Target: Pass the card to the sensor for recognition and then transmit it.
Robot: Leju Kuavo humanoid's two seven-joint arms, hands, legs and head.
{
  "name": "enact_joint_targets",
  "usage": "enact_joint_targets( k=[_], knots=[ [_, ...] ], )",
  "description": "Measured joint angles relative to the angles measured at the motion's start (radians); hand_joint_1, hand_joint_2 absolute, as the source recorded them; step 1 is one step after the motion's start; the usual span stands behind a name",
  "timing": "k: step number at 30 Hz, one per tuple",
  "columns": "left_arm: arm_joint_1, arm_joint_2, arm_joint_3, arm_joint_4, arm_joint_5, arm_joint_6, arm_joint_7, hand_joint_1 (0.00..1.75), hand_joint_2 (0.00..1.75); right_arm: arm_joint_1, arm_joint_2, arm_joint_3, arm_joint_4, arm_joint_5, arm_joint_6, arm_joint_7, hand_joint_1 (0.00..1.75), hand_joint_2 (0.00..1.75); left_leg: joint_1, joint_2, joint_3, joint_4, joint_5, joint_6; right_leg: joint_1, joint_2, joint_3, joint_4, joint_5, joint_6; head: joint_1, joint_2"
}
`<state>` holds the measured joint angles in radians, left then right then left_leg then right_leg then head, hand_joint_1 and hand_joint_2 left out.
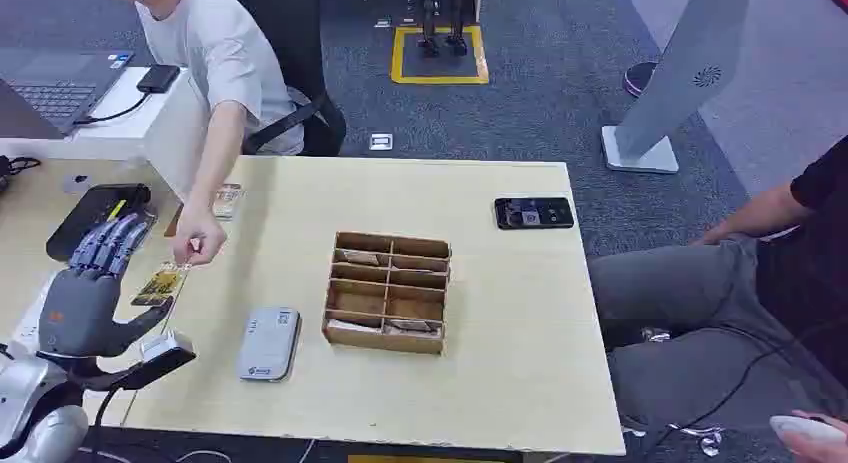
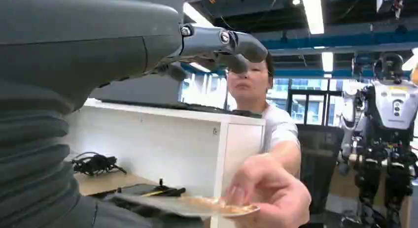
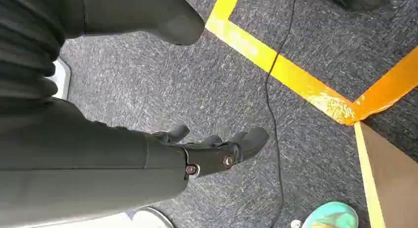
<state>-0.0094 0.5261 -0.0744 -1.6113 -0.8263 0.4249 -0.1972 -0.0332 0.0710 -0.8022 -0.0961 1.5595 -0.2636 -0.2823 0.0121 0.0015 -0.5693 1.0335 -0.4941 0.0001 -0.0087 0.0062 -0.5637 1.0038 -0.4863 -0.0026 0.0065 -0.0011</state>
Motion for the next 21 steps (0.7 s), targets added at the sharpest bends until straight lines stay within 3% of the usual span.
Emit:
enact_joint_targets(
  k=[21],
  knots=[
    [-0.006,-0.002,-0.004,0.026,0.005,0.018,-0.003,1.75,1.75,0.001,0.000,-0.002,0.001,0.010,-0.007,-0.011,0.00,1.75,0.000,0.000,0.000,0.000,0.000,0.000,0.000,0.000,0.000,0.000,0.000,0.000,0.000,0.000]
  ],
)
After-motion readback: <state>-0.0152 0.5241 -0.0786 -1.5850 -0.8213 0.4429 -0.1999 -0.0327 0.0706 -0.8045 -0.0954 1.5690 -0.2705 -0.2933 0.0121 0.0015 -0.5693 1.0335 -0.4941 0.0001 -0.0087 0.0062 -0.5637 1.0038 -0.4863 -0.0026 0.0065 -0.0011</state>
